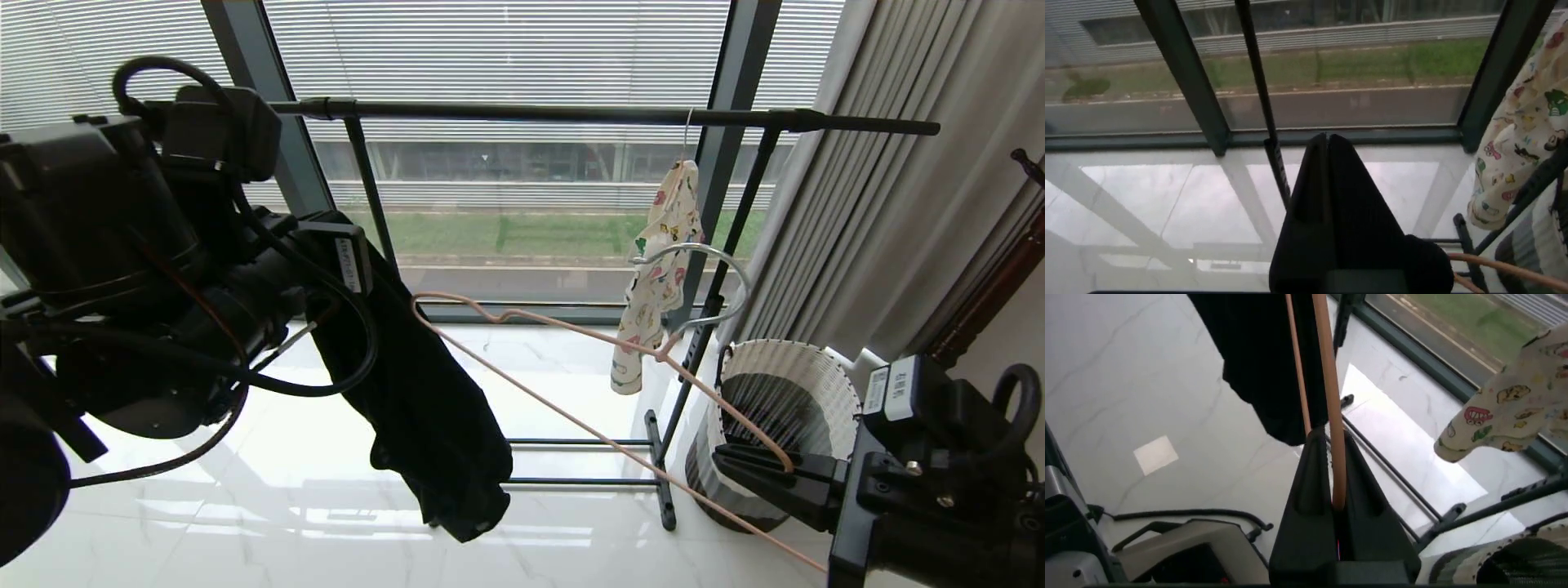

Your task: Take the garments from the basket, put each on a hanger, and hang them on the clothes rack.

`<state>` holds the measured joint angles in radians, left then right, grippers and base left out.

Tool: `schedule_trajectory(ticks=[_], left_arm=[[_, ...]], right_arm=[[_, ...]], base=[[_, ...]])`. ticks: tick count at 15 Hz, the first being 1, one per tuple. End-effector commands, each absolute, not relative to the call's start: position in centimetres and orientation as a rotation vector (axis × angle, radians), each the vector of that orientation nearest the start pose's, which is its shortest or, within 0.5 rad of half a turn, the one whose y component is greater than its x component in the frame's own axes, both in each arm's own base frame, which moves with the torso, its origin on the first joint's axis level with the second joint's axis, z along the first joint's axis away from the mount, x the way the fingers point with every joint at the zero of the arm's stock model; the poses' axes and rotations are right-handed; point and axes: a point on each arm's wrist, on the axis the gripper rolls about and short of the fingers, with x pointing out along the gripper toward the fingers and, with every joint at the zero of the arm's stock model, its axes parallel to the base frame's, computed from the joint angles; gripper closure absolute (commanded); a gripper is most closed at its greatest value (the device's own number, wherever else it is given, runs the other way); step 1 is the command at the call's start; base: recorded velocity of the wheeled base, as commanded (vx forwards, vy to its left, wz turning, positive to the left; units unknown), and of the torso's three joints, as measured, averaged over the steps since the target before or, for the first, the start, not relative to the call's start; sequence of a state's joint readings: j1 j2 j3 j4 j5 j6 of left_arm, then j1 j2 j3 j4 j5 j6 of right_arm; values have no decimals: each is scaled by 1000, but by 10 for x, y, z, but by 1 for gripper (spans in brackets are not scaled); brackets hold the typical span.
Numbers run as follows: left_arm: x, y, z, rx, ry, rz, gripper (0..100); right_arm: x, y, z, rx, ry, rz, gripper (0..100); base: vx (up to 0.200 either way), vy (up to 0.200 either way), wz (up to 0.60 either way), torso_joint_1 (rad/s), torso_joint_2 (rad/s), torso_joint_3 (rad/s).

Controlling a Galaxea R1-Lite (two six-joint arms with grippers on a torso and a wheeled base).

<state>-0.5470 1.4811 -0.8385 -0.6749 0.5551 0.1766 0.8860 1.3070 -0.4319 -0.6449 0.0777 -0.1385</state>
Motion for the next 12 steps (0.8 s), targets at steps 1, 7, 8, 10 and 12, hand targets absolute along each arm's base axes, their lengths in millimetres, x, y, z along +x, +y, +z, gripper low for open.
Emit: schedule_trajectory(ticks=[1, 7, 8, 10, 12], left_arm=[[235, -134, 246, 181, 7, -5, 100], [245, -120, 252, 171, -4, 62, 100], [247, -114, 249, 175, 7, 84, 100], [249, -111, 247, 177, 13, 98, 100], [253, -113, 245, 179, 17, 97, 100]], right_arm=[[125, 164, 178, -234, 176, 1002, 100], [121, 162, 177, -232, 165, 1009, 100], [119, 160, 178, -229, 157, 1011, 100], [112, 157, 182, -221, 132, 1033, 100], [103, 156, 183, -221, 122, 1065, 100]], base=[[0, 0, 0, 0, 0, 0], [0, 0, 0, 0, 0, 0], [0, 0, 0, 0, 0, 0], [0, 0, 0, 0, 0, 0], [0, 0, 0, 0, 0, 0]])
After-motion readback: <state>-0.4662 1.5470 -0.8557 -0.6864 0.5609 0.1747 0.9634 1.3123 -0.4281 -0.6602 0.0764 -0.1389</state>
